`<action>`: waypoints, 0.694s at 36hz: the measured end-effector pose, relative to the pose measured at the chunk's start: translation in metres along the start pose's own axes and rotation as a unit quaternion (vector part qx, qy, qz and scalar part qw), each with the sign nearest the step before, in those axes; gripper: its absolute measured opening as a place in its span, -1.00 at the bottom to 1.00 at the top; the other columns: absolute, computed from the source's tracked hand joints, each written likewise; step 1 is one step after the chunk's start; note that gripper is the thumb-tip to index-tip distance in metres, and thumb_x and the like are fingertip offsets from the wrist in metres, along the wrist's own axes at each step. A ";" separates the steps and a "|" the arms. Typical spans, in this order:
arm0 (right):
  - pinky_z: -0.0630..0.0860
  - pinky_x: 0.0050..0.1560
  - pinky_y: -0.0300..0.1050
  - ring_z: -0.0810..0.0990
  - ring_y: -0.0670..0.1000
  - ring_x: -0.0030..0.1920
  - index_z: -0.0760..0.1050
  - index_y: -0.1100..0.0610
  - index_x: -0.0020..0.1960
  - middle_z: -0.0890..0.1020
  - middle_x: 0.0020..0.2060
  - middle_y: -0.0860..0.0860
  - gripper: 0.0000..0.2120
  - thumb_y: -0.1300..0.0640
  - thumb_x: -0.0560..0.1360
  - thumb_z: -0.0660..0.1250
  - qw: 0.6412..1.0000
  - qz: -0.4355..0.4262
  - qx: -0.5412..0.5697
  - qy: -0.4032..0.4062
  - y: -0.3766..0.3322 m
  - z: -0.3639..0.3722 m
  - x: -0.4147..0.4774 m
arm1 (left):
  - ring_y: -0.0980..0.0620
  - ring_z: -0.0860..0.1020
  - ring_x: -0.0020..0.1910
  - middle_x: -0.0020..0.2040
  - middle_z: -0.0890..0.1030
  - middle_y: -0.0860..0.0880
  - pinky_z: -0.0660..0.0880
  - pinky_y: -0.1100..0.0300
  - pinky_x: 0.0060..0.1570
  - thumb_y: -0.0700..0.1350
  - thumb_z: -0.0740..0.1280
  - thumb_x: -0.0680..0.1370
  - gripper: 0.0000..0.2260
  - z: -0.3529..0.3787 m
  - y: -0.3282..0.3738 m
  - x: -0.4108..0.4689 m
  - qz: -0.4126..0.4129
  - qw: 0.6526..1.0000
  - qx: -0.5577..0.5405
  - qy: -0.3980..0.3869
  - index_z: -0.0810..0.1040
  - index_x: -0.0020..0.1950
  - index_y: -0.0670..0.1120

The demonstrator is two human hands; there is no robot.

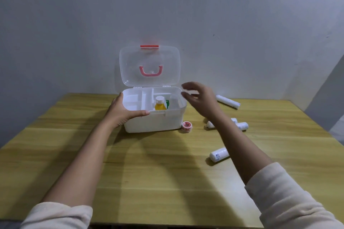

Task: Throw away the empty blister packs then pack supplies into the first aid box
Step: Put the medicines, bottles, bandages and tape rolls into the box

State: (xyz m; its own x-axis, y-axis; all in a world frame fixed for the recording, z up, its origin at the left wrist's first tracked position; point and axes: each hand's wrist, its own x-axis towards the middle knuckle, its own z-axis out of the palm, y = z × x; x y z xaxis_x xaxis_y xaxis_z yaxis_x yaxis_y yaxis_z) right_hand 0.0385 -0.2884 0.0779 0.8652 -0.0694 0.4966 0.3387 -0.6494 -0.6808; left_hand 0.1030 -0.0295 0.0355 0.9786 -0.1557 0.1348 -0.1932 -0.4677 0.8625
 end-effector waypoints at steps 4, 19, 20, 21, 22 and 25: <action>0.38 0.32 -0.08 0.44 -0.01 0.29 0.39 0.11 0.33 0.48 0.29 0.04 -0.45 0.07 0.39 0.46 0.998 0.043 -0.046 0.003 0.036 -0.034 -0.013 | -0.01 0.44 0.33 0.37 0.47 0.01 0.41 0.09 0.17 0.32 0.56 -0.03 0.05 0.000 0.000 -0.001 0.005 1.000 0.002 0.004 0.37 0.42 0.08; -0.35 0.44 0.26 -0.40 0.07 0.49 -0.32 0.00 0.51 -0.32 0.51 0.09 0.33 -0.35 0.07 0.49 0.890 0.245 -0.320 -0.212 0.130 -0.059 -0.003 | 0.03 0.48 0.31 0.33 0.52 0.06 0.45 0.06 0.23 0.29 0.55 0.00 0.02 0.001 -0.001 0.000 0.035 0.999 -0.006 0.001 0.38 0.43 0.06; -0.34 0.43 0.27 -0.39 0.08 0.49 -0.33 0.00 0.50 -0.32 0.51 0.11 0.33 -0.36 0.08 0.48 0.888 0.248 -0.322 -0.213 0.132 -0.059 0.000 | 0.03 0.48 0.30 0.33 0.53 0.07 0.44 0.08 0.21 0.29 0.55 0.00 0.02 0.002 -0.002 0.000 0.037 0.999 -0.007 0.002 0.38 0.43 0.07; -0.34 0.42 0.28 -0.39 0.08 0.49 -0.34 0.00 0.50 -0.32 0.50 0.12 0.32 -0.36 0.09 0.47 0.886 0.252 -0.324 -0.215 0.134 -0.058 0.003 | 0.04 0.49 0.30 0.32 0.53 0.08 0.44 0.10 0.19 0.29 0.55 0.00 0.01 0.002 -0.003 0.001 0.035 0.999 -0.009 0.004 0.39 0.42 0.08; -0.34 0.42 0.28 -0.38 0.08 0.50 -0.35 -0.01 0.50 -0.32 0.50 0.13 0.32 -0.37 0.10 0.46 0.884 0.256 -0.324 -0.217 0.137 -0.058 0.006 | 0.05 0.49 0.29 0.32 0.53 0.08 0.44 0.11 0.17 0.29 0.55 0.00 0.00 0.002 -0.004 0.001 0.035 0.999 -0.010 0.006 0.39 0.42 0.09; -0.31 0.43 0.30 -0.33 0.08 0.51 -0.36 -0.02 0.49 -0.27 0.52 0.12 0.29 -0.41 0.12 0.42 0.879 0.269 -0.324 -0.225 0.149 -0.056 0.013 | 0.04 0.48 0.30 0.33 0.51 0.08 0.46 0.08 0.18 0.31 0.56 0.01 -0.01 0.001 -0.007 0.004 0.030 0.999 -0.005 0.008 0.39 0.41 0.11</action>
State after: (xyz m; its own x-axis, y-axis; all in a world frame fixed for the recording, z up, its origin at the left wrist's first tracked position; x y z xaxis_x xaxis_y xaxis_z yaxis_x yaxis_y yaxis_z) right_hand 0.0797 -0.4286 0.0131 0.9436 -0.2867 -0.1653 -0.3195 -0.9194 -0.2292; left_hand 0.1081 -0.0275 0.0296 0.9661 -0.1701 0.1944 -0.2517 -0.4497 0.8570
